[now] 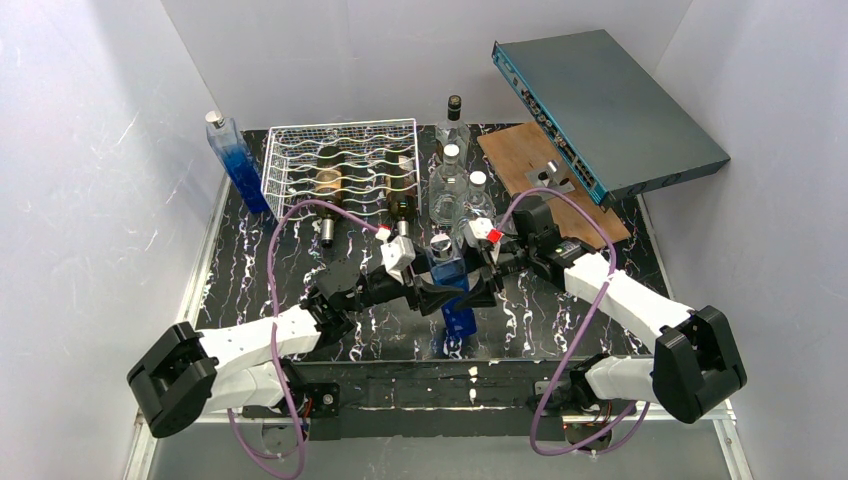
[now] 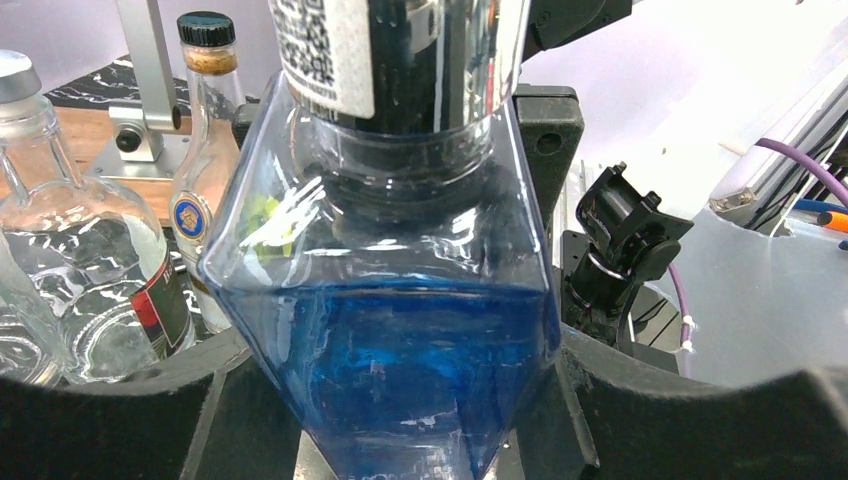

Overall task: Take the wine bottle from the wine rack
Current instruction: Place the wine bottle at the center of the board.

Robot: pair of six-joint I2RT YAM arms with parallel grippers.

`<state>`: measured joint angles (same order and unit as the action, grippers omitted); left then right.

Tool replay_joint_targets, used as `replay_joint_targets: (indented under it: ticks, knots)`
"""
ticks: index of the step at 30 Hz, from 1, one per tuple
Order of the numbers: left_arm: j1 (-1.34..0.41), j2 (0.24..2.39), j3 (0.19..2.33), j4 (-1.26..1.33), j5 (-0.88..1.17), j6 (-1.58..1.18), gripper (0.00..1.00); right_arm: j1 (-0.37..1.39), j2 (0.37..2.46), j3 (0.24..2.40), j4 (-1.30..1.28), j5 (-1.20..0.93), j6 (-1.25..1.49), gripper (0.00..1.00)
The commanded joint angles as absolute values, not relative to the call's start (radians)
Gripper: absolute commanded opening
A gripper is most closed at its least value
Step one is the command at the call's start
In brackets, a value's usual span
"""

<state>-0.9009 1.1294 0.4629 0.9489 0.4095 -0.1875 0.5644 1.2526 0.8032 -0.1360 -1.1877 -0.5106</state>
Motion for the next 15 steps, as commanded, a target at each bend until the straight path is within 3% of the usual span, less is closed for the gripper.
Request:
replay_joint_targets:
  ticks: [1,4,7,10,15]
  knots:
    - [-0.905,1.062,0.505,0.952,0.416,-0.201,0.00,0.562,1.217,0.812,-0.040,-1.247,-0.481,0.48]
    - [-0.905,1.038,0.511,0.910,0.416,-0.201,0.00,0.561,1.215,0.812,-0.049,-1.220,-0.477,0.76]
    - [-0.906,1.008,0.515,0.865,0.415,-0.191,0.00,0.561,1.212,0.814,-0.059,-1.202,-0.477,0.91]
    - [-0.906,0.969,0.517,0.808,0.409,-0.178,0.00,0.559,1.209,0.815,-0.066,-1.199,-0.478,0.98]
    - [-0.904,0.880,0.526,0.694,0.389,-0.145,0.00,0.552,1.204,0.810,-0.075,-1.214,-0.488,0.98]
